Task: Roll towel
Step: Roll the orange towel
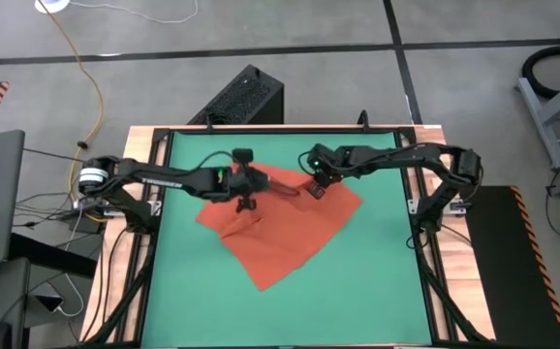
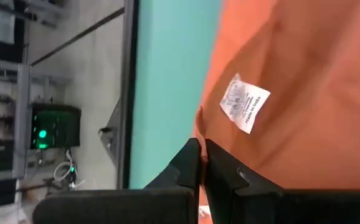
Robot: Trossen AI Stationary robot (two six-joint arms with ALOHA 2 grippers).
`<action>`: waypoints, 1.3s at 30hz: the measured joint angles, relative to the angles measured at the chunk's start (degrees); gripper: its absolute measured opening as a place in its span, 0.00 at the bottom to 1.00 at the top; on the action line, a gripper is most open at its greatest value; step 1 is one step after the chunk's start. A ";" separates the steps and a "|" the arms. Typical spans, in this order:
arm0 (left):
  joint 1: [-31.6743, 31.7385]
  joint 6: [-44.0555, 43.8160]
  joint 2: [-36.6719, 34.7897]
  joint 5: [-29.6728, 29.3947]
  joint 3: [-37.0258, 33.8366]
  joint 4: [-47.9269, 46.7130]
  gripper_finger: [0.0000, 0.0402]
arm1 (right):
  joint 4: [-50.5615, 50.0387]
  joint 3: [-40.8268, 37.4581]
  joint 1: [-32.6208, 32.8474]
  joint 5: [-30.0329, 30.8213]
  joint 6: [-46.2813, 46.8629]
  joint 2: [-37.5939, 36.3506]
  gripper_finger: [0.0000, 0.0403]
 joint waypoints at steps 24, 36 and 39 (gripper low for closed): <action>13.14 3.42 -0.10 10.08 0.00 -2.32 0.00 | -6.11 -19.66 7.01 4.85 20.07 -15.63 0.49; 13.14 3.47 -0.10 9.12 -0.02 -5.14 0.00 | -6.96 -19.43 4.20 5.66 20.90 -7.96 0.49; 13.14 3.51 -0.10 8.98 -0.02 -5.56 0.00 | -6.80 -19.42 3.96 5.00 20.90 -7.64 0.49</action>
